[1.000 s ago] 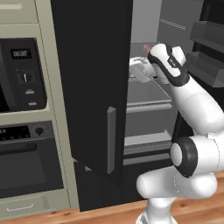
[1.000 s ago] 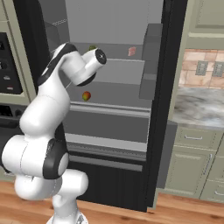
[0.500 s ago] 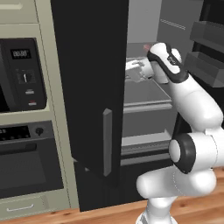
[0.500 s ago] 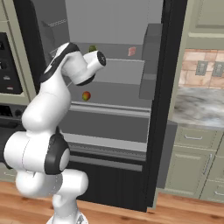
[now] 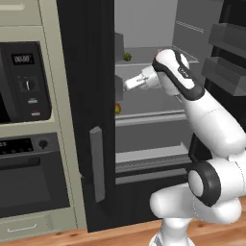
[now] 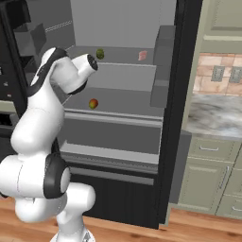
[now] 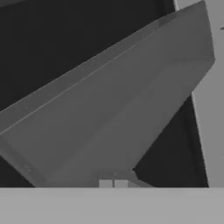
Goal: Open the fridge, remove the mango, cucumber, and steak, and place them on any counter.
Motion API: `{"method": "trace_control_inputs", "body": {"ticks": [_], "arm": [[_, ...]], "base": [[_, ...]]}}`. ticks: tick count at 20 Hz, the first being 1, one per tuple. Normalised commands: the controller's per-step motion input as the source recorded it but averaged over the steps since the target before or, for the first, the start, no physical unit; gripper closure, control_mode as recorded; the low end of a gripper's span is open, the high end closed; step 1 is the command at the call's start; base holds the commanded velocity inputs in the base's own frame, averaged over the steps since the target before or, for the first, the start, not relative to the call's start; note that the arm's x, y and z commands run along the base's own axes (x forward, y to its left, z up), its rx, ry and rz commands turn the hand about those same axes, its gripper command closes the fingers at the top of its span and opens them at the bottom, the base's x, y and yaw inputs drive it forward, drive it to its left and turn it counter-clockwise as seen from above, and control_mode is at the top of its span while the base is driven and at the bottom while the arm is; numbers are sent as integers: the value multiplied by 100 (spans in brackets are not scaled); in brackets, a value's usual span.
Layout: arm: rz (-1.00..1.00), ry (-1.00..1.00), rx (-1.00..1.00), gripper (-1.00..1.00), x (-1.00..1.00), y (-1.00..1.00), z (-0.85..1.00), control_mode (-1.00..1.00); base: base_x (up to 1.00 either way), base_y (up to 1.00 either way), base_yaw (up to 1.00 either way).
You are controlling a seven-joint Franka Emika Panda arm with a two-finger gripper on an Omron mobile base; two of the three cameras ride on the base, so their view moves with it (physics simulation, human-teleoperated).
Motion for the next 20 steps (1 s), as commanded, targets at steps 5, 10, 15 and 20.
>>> {"method": "trace_control_inputs", "body": {"ticks": [5, 10, 15, 20], "arm": [[8, -36, -8, 100, -78, 100, 0, -100], [2, -37, -2, 100, -57, 100, 4, -100], [-7, -16, -1, 100, -31, 3, 35, -100], [-25, 12, 0, 100, -34, -83, 40, -100]], "base": [[0, 0, 0], [0, 0, 0], [0, 0, 0], [0, 0, 0]]}}
